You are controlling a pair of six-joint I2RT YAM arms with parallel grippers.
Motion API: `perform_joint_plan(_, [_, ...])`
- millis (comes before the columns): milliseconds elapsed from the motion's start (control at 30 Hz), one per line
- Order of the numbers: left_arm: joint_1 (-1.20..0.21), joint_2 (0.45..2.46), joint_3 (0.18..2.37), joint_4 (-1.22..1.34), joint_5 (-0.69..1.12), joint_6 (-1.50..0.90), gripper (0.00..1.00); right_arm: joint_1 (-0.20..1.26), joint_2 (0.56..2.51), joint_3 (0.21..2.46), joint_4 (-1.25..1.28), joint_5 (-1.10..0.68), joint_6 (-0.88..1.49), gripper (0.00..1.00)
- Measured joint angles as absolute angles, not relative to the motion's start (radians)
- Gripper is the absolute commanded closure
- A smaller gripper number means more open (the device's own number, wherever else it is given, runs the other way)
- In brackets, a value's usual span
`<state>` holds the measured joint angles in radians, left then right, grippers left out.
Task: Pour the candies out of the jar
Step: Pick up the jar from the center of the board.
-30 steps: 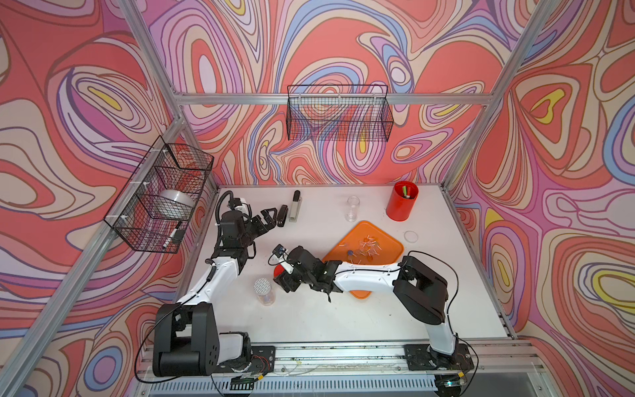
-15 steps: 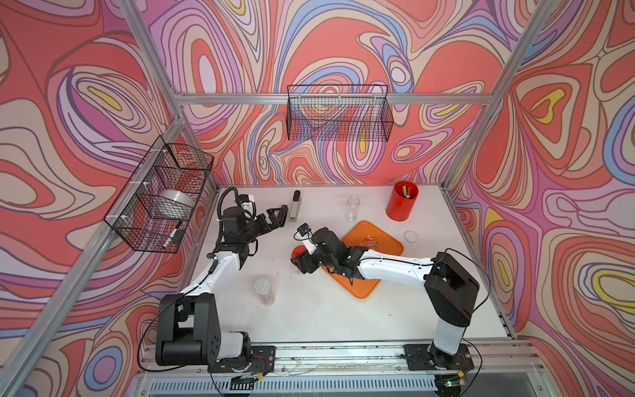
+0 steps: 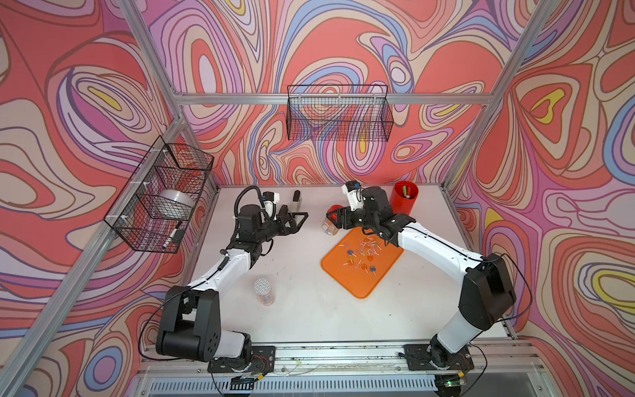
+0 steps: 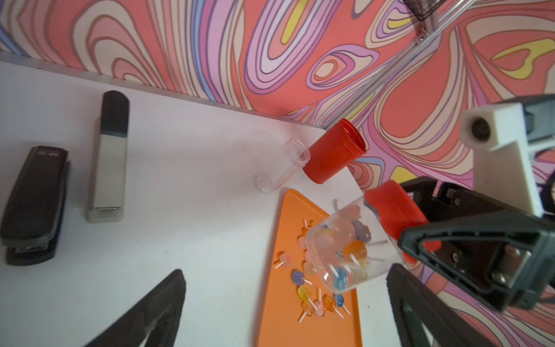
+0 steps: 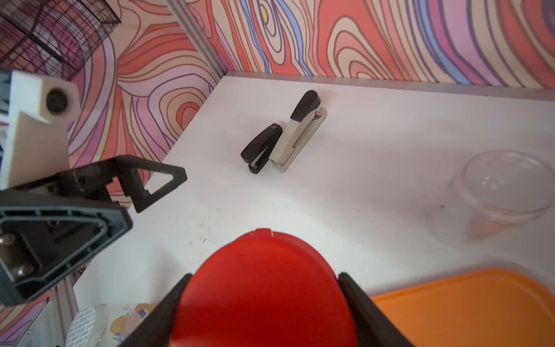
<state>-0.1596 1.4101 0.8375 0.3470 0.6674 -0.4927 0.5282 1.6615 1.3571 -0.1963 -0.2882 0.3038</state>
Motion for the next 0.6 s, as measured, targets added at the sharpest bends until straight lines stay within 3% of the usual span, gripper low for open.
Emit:
perform_joint_plan(333, [-0.262,1.412,0.870,0.414,0.758,-0.384,0.00,0.389,1.676,1.599,-0.323,-0.501,0.327,0.57])
perform_joint_plan(600, [-0.346,1.430,1.000,0.328,0.776,-0.200,0.00,0.366,1.729,1.711,-0.434,-0.646,0.325,0.59])
